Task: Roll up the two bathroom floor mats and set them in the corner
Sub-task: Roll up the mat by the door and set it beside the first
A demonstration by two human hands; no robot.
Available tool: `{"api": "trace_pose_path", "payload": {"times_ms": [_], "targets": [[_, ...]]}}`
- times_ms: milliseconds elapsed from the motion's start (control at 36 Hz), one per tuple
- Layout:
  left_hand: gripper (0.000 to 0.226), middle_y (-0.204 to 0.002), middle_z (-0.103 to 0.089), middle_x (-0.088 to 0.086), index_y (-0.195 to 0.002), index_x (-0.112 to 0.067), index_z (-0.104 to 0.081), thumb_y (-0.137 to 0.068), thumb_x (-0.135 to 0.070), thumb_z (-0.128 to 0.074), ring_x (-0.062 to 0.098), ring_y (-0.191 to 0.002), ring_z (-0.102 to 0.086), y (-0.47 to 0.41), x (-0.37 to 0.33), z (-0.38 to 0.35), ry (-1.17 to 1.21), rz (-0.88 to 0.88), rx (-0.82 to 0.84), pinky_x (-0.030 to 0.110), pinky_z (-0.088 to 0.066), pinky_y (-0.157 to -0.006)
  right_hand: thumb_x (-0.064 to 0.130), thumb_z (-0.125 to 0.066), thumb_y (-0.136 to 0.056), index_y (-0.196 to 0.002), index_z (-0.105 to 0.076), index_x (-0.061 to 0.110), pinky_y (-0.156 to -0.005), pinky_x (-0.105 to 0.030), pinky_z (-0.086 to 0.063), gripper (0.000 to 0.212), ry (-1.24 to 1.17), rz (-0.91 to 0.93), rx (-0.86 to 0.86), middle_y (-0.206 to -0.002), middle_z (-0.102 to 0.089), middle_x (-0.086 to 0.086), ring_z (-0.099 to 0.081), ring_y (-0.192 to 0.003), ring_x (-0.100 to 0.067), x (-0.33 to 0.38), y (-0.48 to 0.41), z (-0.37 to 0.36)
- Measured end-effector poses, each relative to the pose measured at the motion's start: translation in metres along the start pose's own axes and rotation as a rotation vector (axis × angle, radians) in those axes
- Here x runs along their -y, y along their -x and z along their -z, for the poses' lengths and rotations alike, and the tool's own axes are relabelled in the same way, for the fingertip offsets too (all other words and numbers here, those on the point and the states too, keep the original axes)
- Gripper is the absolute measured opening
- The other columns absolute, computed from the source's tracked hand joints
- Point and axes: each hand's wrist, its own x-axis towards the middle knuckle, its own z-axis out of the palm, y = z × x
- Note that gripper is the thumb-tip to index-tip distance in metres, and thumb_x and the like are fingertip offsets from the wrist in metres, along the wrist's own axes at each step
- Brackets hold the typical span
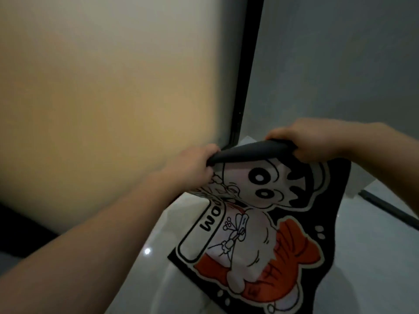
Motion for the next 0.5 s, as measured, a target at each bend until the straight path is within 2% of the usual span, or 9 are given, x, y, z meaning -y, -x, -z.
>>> {"api": "trace_pose_path", "payload": {"times_ms": [83,139,194,250,306,417,500], "targets": [[0.016,-0.084,-0.061,0.002,-0.096,-0.025,-0.057,-0.085,-0.014,-0.052,0.022,-0.08,-0.056,0.012,0.007,0.03,-0.061,0.032,0.063,0.027,-0.038,-0.061,0.012,-0.057,-0.08,-0.093,-0.055,0.033,-0.065,-0.033,-0.046,0.025,-0.054,0.045,0.012,-0.075,-0.055,0.011,-0.055,-0.073,-0.016,-0.004,-0.004,-0.002],[0.02,-0.079,-0.057,-0.003,-0.092,-0.032,-0.052,-0.087,-0.012,-0.048,0.018,-0.075,-0.054,0.021,0.013,0.044,-0.087,0.056,0.132,0.027,-0.038,-0.058,0.032,-0.066,-0.081,-0.089,-0.053,0.036,-0.063,-0.029,-0.046,0.015,-0.102,0.093,0.029,-0.076,-0.059,0.011,-0.057,-0.071,-0.01,-0.002,-0.007,-0.004],[0.025,-0.08,-0.057,-0.002,-0.092,-0.035,-0.048,-0.089,-0.01,-0.044,0.018,-0.075,-0.054,0.03,0.018,0.049,-0.1,0.065,0.181,0.03,-0.041,-0.06,0.068,-0.06,-0.071,-0.098,-0.055,0.038,-0.066,-0.029,-0.05,0.04,-0.159,0.112,0.045,-0.081,-0.064,0.01,-0.06,-0.074,-0.005,0.004,-0.011,-0.004],[0.027,-0.083,-0.06,0.002,-0.094,-0.04,-0.047,-0.091,-0.013,-0.043,0.02,-0.076,-0.055,0.039,0.024,0.049,-0.1,0.059,0.192,0.035,-0.044,-0.065,0.081,-0.043,-0.062,-0.103,-0.055,0.04,-0.07,-0.032,-0.051,0.059,-0.175,0.118,0.045,-0.084,-0.065,0.011,-0.06,-0.076,-0.005,0.01,-0.016,-0.006],[0.023,-0.083,-0.061,0.003,-0.1,-0.04,-0.049,-0.094,-0.019,-0.043,0.021,-0.076,-0.056,0.045,0.031,0.048,-0.133,0.046,0.154,0.036,-0.043,-0.065,0.076,-0.04,-0.071,-0.106,-0.056,0.037,-0.069,-0.032,-0.049,0.055,-0.104,0.137,0.002,-0.08,-0.063,0.009,-0.059,-0.073,-0.009,0.014,-0.022,-0.011],[0.015,-0.073,-0.054,-0.005,-0.108,-0.033,-0.052,-0.095,-0.035,-0.045,0.02,-0.071,-0.052,0.046,0.034,0.047,-0.228,0.042,0.096,0.034,-0.039,-0.061,0.048,-0.047,-0.092,-0.11,-0.061,0.025,-0.067,-0.03,-0.041,0.032,0.006,0.181,-0.118,-0.07,-0.052,0.007,-0.05,-0.068,-0.016,0.017,-0.034,-0.019],[0.031,-0.078,-0.058,-0.004,-0.107,-0.029,-0.05,-0.09,-0.056,-0.044,0.019,-0.071,-0.054,0.048,0.032,0.044,-0.295,0.0,0.076,0.034,-0.043,-0.063,0.038,-0.046,-0.095,-0.114,-0.061,0.025,-0.07,-0.032,-0.045,0.027,-0.006,0.198,-0.124,-0.08,-0.063,0.003,-0.055,-0.072,-0.018,0.017,-0.037,-0.023]]}}
